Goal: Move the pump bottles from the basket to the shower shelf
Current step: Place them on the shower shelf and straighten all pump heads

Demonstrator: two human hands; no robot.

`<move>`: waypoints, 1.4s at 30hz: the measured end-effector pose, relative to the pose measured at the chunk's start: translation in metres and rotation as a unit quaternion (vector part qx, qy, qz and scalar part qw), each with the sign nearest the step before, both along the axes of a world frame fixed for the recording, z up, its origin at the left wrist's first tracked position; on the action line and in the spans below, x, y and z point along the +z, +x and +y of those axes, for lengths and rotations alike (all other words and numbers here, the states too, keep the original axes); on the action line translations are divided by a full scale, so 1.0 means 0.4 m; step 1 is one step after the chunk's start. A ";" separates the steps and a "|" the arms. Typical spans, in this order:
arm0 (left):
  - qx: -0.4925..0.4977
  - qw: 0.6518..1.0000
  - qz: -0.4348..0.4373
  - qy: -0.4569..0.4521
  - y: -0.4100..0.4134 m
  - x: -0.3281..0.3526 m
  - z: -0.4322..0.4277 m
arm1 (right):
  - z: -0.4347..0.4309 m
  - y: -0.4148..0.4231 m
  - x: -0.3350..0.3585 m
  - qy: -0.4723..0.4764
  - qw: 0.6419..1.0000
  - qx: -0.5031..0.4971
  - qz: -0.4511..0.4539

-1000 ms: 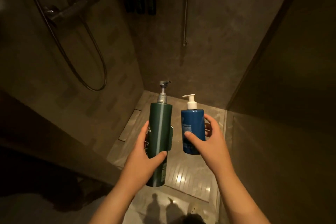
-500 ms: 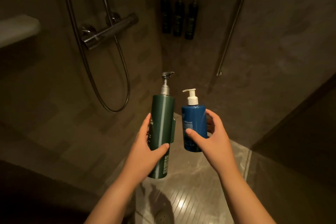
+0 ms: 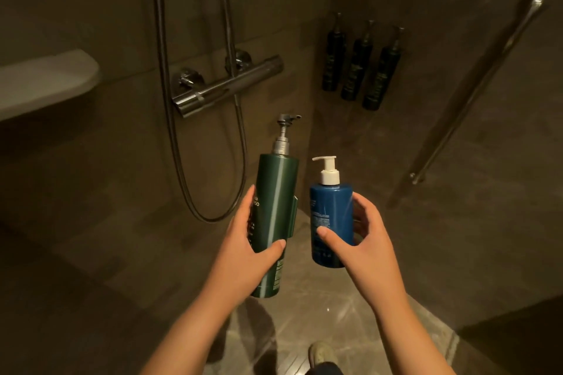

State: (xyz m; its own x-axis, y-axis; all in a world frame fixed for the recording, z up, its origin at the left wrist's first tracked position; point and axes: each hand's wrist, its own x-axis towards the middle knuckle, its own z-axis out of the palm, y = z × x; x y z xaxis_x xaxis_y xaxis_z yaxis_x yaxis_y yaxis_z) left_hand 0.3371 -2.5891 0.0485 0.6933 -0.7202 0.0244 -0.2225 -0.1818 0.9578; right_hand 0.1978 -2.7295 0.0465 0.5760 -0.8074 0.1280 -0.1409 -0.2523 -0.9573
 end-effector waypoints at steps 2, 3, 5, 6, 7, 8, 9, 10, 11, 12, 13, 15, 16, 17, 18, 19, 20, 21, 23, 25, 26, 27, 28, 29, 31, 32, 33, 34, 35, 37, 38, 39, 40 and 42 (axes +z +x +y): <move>0.032 0.999 -0.007 -0.003 0.018 0.009 -0.020 | -0.044 0.049 0.002 -0.001 0.999 0.036 -0.005; 0.049 0.999 -0.014 -0.003 0.027 0.013 -0.032 | -0.067 0.074 0.005 -0.002 0.998 0.057 -0.009; 0.086 0.996 -0.024 -0.004 0.041 0.026 -0.055 | -0.111 0.121 0.021 -0.003 0.995 0.102 -0.019; 0.103 0.994 -0.028 -0.008 0.047 0.033 -0.067 | -0.131 0.143 0.030 -0.005 0.992 0.123 -0.023; 0.119 0.992 -0.031 -0.011 0.052 0.040 -0.078 | -0.150 0.164 0.041 -0.007 0.989 0.142 -0.027; 0.136 0.990 -0.034 -0.011 0.056 0.050 -0.092 | -0.169 0.184 0.051 -0.008 0.986 0.161 -0.031; 0.154 0.987 -0.036 -0.011 0.061 0.059 -0.104 | -0.188 0.202 0.061 -0.010 0.983 0.179 -0.034; 0.171 0.984 -0.040 -0.013 0.065 0.066 -0.115 | -0.205 0.220 0.070 -0.012 0.980 0.197 -0.036; 0.188 0.981 -0.044 -0.017 0.068 0.073 -0.124 | -0.221 0.238 0.077 -0.013 0.976 0.215 -0.038; 0.206 0.977 -0.048 -0.022 0.070 0.079 -0.131 | -0.233 0.255 0.085 -0.012 0.971 0.234 -0.039; 0.224 0.973 -0.053 -0.026 0.073 0.084 -0.135 | -0.241 0.272 0.093 -0.009 0.967 0.252 -0.040; 0.256 0.964 -0.064 -0.030 0.075 0.091 -0.136 | -0.248 0.304 0.104 -0.007 0.958 0.284 -0.047; 0.270 0.960 -0.070 -0.028 0.077 0.095 -0.132 | -0.247 0.319 0.109 -0.007 0.953 0.297 -0.051; 0.283 0.956 -0.079 -0.024 0.079 0.100 -0.127 | -0.243 0.334 0.116 -0.007 0.949 0.310 -0.055; 0.293 0.952 -0.088 -0.018 0.083 0.108 -0.120 | -0.237 0.350 0.125 -0.008 0.945 0.322 -0.059; 0.303 0.948 -0.097 -0.014 0.087 0.118 -0.111 | -0.229 0.367 0.135 -0.009 0.941 0.333 -0.063; 0.312 0.944 -0.106 -0.012 0.094 0.128 -0.100 | -0.220 0.386 0.145 -0.014 0.937 0.343 -0.069; 0.323 0.940 -0.113 -0.013 0.101 0.140 -0.089 | -0.211 0.405 0.156 -0.019 0.933 0.352 -0.076; 0.347 0.929 -0.126 -0.017 0.119 0.167 -0.062 | -0.186 0.445 0.181 -0.023 0.925 0.368 -0.091; 0.364 0.920 -0.144 -0.024 0.139 0.197 -0.033 | -0.157 0.488 0.206 -0.016 0.917 0.383 -0.113; 0.370 0.916 -0.154 -0.026 0.152 0.213 -0.019 | -0.142 0.507 0.221 -0.009 0.913 0.388 -0.123; 0.377 0.911 -0.164 -0.027 0.166 0.231 -0.005 | -0.126 0.527 0.236 -0.004 0.911 0.391 -0.132; 0.385 0.906 -0.176 -0.029 0.180 0.248 0.009 | -0.110 0.547 0.254 -0.001 0.908 0.395 -0.142; 0.392 0.900 -0.190 -0.029 0.194 0.267 0.023 | -0.094 0.567 0.270 0.000 0.904 0.400 -0.153; 0.400 0.889 -0.221 -0.027 0.224 0.304 0.047 | -0.062 0.612 0.305 0.010 0.892 0.416 -0.174; 0.403 0.884 -0.236 -0.028 0.239 0.323 0.057 | -0.048 0.634 0.322 0.017 0.888 0.422 -0.184; 0.405 0.879 -0.248 -0.031 0.254 0.341 0.067 | -0.034 0.655 0.338 0.023 0.884 0.425 -0.193; 0.408 0.875 -0.257 -0.035 0.269 0.358 0.075 | -0.021 0.674 0.353 0.027 0.881 0.427 -0.202; 0.410 0.872 -0.264 -0.042 0.284 0.376 0.082 | -0.009 0.693 0.367 0.030 0.878 0.429 -0.212; 0.413 0.866 -0.275 -0.059 0.315 0.406 0.094 | 0.012 0.728 0.389 0.029 0.871 0.432 -0.232; 0.415 0.864 -0.278 -0.066 0.332 0.420 0.098 | 0.020 0.745 0.398 0.028 0.870 0.431 -0.240; 0.416 0.862 -0.281 -0.071 0.349 0.433 0.102 | 0.027 0.762 0.405 0.027 0.868 0.430 -0.246; 0.417 0.859 -0.287 -0.076 0.365 0.444 0.104 | 0.034 0.776 0.412 0.027 0.867 0.429 -0.253; 0.417 0.854 -0.300 -0.082 0.397 0.468 0.109 | 0.046 0.806 0.429 0.017 0.865 0.427 -0.265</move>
State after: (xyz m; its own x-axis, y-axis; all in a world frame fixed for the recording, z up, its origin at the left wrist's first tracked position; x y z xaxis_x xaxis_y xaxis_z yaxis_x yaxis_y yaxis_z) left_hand 0.4958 -2.5457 0.2355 0.7911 0.0657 0.6081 -0.5405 -0.3904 0.7453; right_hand 0.5204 -2.7111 0.2180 0.8314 -0.1259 0.5413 0.5435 -0.0192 -0.8392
